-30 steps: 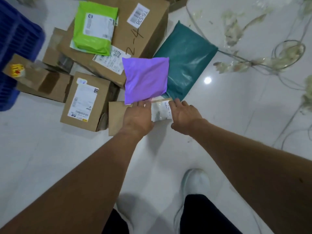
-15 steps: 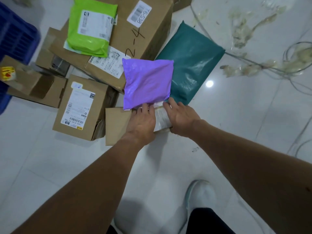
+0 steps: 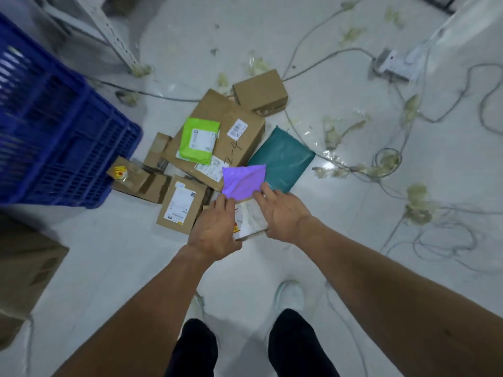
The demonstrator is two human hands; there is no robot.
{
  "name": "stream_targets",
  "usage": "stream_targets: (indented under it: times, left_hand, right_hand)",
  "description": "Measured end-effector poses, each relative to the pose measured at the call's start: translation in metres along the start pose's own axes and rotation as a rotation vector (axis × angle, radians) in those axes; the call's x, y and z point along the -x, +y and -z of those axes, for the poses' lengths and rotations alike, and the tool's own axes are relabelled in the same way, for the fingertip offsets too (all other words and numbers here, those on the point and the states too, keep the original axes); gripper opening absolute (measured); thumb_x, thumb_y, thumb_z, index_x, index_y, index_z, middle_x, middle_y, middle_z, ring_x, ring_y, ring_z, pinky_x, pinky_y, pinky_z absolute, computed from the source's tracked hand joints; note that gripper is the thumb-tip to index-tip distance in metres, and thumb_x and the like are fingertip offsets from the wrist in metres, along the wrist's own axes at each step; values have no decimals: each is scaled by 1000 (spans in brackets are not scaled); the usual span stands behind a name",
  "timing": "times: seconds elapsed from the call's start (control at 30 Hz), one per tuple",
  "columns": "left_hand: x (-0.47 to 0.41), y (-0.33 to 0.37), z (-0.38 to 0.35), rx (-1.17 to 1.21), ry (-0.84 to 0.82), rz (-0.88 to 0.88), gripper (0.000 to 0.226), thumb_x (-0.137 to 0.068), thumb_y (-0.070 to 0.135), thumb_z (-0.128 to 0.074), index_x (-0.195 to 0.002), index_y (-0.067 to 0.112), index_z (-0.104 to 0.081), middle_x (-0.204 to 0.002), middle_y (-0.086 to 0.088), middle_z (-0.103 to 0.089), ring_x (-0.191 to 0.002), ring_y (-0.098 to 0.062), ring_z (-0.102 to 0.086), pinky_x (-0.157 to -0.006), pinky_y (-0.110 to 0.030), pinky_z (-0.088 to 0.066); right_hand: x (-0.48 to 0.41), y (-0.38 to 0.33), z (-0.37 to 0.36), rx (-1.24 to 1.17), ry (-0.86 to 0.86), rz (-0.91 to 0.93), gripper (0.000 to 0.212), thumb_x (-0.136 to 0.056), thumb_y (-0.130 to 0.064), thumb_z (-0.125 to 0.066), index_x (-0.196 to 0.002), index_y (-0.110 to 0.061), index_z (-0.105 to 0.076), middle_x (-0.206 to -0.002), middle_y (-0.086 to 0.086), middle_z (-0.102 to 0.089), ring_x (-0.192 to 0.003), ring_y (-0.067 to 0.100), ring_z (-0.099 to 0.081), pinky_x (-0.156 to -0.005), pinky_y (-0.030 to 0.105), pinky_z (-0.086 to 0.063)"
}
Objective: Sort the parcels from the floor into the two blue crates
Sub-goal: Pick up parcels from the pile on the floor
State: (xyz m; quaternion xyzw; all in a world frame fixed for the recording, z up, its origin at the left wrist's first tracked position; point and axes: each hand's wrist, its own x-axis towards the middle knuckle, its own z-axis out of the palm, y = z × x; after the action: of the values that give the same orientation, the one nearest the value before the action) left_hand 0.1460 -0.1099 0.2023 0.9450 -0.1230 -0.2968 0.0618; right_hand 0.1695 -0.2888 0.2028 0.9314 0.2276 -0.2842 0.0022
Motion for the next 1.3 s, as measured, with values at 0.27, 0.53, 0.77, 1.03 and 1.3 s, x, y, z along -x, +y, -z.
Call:
stream_targets:
  times: [0.27,0.53,0.77,1.03,1.3]
  left_hand:
    - [128,42,170,93,80,43,93,-65,52,-82,-139,16,-39,-132,-1,-41,-115,-24,-50,-87,-39,-51]
    - [275,42,242,246,184,200,95,-66,42,-85,-142,12,-37,-134,-5,-40,-119,-25,-48,-96,-36,-46]
    - [383,-15,248,354,371,384,89,-62,44,-85,-135,17,-43,-124,-1,-45,-107,-22,-53,-89,-36,-49]
    - [466,-117,273,372,471,463,96,-59,46,-84,-141,20,-42,-125,3,-42,-108,-19,-52,-90,-36,-50]
    - [502,-224,297,393,599,492,94,-58,46,-83,-139,23,-41,-117,6,-39,-101,-16,-51,-87,-38,-52]
  right_hand:
    - [120,-27,180,13,23,14,85,-75,-37,-78,-142,-14,-31,-144,10,-31,-106,28,-56,-74,36,-44]
    - [201,-104,273,58,99,139,80,-69,-39,-81,-133,-16,-39,-127,6,-39,-101,27,-58,-75,42,-51]
    - [215,-209,324,136,166,339,85,-64,-41,-85,-131,-16,-38,-126,6,-39,-105,26,-56,-69,37,-41]
    - [198,-340,365,153,212,437,78,-65,-34,-84,-126,-16,-39,-122,5,-40,-100,27,-54,-72,37,-40]
    - [145,-441,410,226,273,483,83,-67,-43,-83,-129,-18,-35,-120,3,-40,-97,25,-56,-67,38,-43]
